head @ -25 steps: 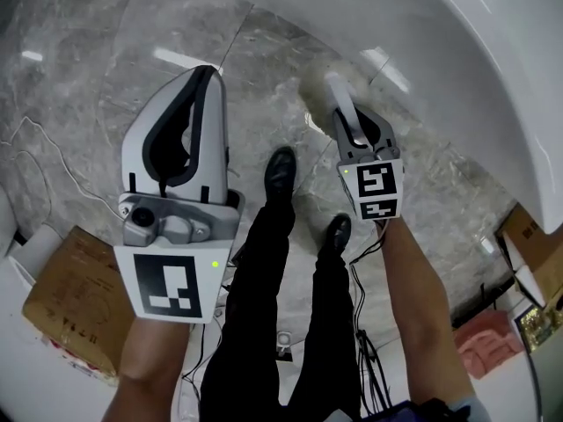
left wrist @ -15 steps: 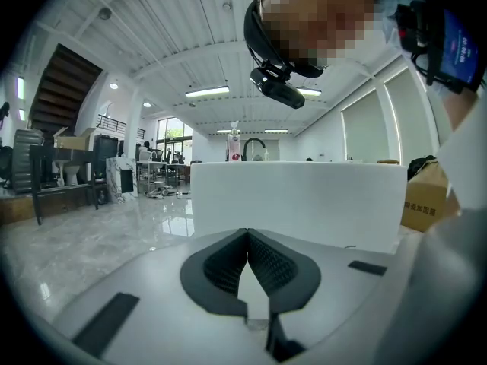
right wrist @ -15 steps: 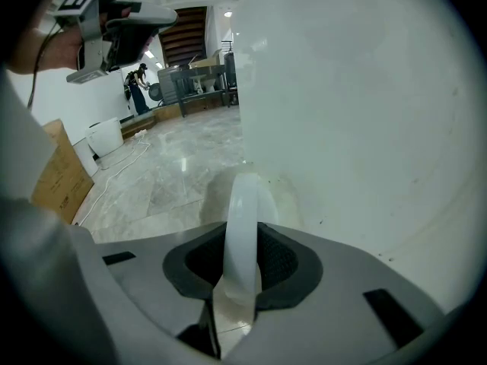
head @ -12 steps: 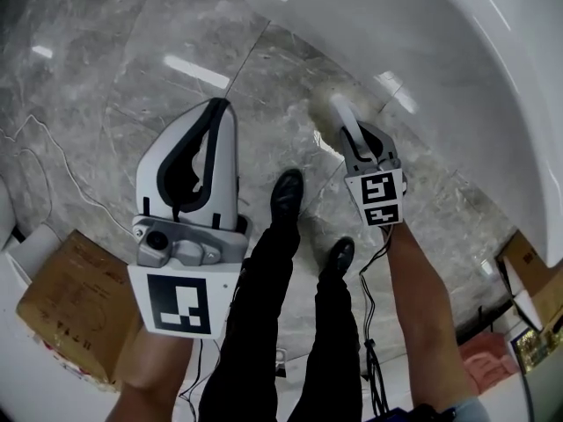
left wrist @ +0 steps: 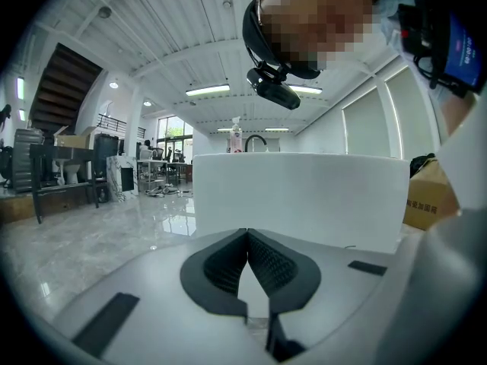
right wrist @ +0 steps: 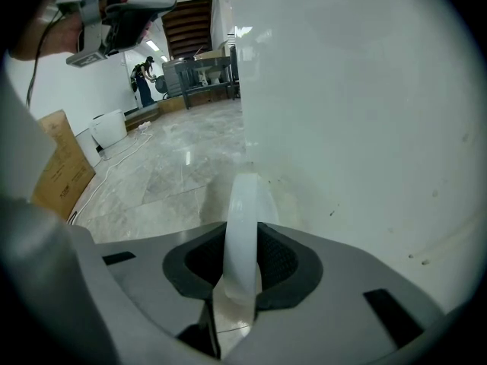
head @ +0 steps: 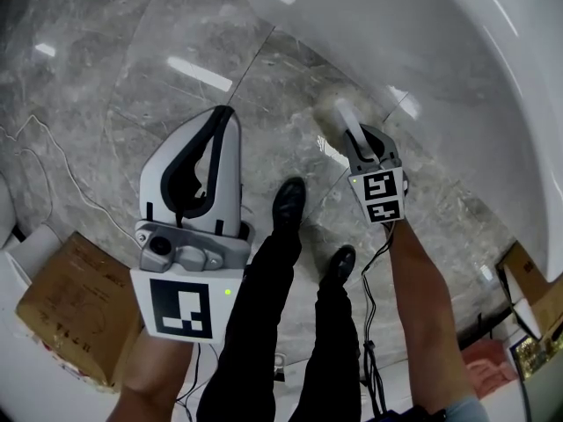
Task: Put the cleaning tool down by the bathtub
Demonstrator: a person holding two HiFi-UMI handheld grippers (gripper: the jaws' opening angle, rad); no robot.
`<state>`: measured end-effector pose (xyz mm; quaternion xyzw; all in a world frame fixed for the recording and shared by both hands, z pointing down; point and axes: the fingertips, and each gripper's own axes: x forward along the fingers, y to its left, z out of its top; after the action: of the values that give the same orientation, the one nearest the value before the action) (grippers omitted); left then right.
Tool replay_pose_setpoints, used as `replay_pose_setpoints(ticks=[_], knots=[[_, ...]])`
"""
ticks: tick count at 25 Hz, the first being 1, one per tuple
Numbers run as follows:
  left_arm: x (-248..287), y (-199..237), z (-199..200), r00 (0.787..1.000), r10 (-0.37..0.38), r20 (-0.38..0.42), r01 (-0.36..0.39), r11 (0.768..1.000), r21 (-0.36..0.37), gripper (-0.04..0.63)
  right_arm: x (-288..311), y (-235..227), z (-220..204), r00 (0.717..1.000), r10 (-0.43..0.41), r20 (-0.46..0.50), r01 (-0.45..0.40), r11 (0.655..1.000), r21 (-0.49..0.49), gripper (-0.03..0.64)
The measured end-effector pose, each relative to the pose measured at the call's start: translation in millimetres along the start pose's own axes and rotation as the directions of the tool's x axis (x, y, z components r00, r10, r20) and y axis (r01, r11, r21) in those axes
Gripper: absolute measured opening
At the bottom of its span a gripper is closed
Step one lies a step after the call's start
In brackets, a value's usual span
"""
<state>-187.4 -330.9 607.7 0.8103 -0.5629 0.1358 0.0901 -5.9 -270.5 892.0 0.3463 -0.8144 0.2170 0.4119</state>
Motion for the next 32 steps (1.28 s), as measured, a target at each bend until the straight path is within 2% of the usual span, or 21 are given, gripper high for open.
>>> replay_pose_setpoints(ticks=[9, 23, 28, 32], knots=[[12, -7, -23, 1.000, -0.016, -0.011, 0.016, 1.000, -0.010, 0.017, 11, -12, 2, 1.000, -0.006, 0.022, 0.006, 1.000, -0.004, 0.097], [10, -2, -16, 1.000, -0.013, 0.001, 0.013, 1.000, 0.003, 0.017, 29, -11, -8, 1.000, 0.008, -0.008, -0.008, 1.000, -0.024, 0.101], [10, 1, -14, 1.000, -0.013, 0.005, 0.013, 1.000, 0.009, 0.017, 32, -16, -10, 1.000, -0.009, -0.026, 0.009, 1.000, -0.008, 0.138], [10, 2, -11, 1.000, -0.008, 0.007, 0.008, 1.000, 0.008, 0.017, 29, -17, -4, 1.000, -0.013, -0.017, 0.013, 1.000, -0.010, 0.138]])
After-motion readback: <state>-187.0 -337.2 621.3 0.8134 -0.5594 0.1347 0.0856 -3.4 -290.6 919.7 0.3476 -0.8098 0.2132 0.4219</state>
